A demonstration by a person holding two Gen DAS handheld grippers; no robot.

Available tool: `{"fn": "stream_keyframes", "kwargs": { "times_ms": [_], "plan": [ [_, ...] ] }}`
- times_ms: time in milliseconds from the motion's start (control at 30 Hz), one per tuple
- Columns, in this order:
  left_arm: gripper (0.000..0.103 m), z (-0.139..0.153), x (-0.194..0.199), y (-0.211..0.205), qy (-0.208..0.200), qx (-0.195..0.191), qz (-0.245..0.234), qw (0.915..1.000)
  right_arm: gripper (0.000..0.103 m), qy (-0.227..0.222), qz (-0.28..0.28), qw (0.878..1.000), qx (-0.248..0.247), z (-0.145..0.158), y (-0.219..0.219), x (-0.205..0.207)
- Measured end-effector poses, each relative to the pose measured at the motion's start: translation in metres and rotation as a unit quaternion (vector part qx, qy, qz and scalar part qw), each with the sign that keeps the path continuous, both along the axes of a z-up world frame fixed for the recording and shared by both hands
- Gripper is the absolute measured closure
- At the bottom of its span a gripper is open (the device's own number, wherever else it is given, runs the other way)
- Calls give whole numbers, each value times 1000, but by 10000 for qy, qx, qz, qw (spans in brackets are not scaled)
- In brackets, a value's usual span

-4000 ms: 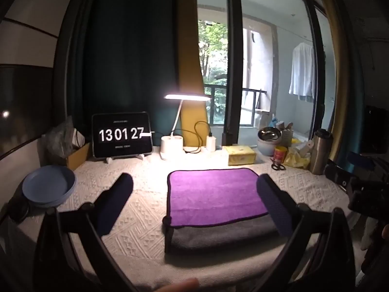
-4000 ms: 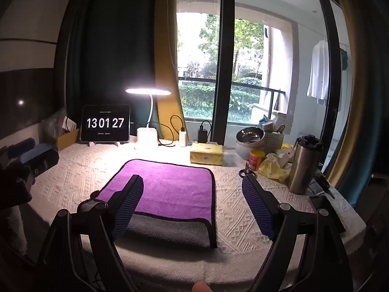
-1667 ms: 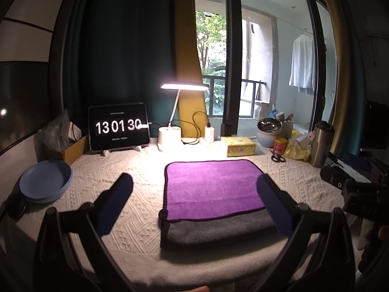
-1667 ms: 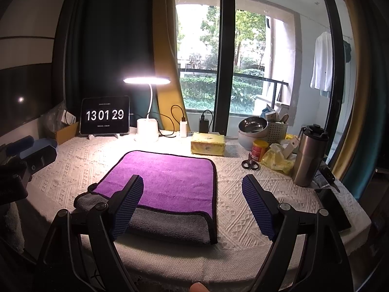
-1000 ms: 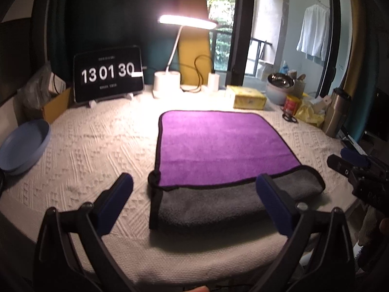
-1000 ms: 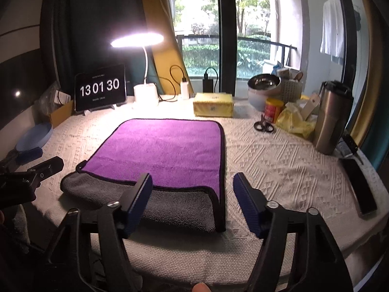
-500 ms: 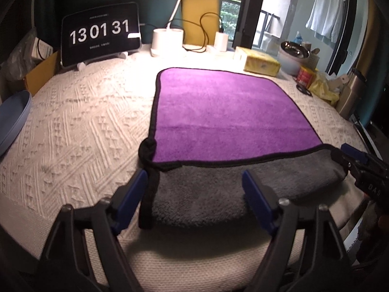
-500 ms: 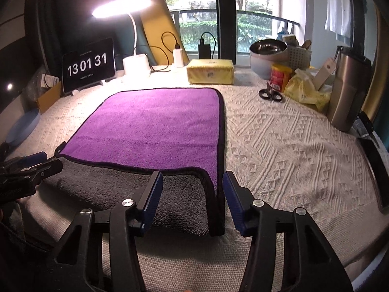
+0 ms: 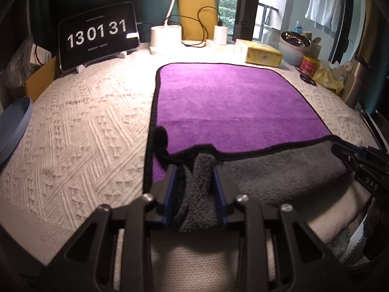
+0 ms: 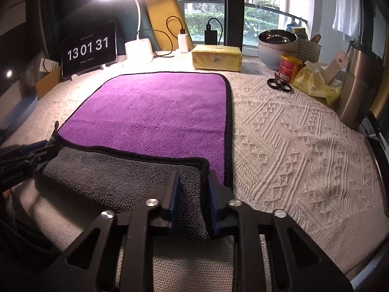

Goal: Fold towel

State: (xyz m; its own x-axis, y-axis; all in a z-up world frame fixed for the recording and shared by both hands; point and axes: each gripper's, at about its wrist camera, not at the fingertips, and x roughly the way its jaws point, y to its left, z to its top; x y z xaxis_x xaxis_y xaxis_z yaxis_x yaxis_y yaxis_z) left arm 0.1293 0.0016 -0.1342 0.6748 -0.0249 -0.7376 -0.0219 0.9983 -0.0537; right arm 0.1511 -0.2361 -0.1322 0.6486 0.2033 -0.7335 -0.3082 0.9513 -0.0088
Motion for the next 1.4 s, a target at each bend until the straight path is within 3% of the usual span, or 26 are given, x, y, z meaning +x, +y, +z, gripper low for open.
{"fn": "stream_keyframes", "kwargs": {
  "times_ms": [67,100,333,833,1400],
  "plan": [
    [81,2,-2,-3,-57,59,-48,10000,96,-88,9,9999,-110,0,2,-2],
    [86,2,-3,-3,-88,13,-94,9999,96,-116,27,9998,-133,0,2,-3],
    [89,8,-8,-1,-152,-122,-86,9998,98,-429,11,9989,-183,14,-1,-13],
    [89,61,-2,-2,-794,-170,-199,9965,98,-1142,26,9934,27,60,0,-8],
    [89,97,44,6,-1379,-111,-165,9903,98,-1650,63,9862,119,88,2,44]
  ]
}}
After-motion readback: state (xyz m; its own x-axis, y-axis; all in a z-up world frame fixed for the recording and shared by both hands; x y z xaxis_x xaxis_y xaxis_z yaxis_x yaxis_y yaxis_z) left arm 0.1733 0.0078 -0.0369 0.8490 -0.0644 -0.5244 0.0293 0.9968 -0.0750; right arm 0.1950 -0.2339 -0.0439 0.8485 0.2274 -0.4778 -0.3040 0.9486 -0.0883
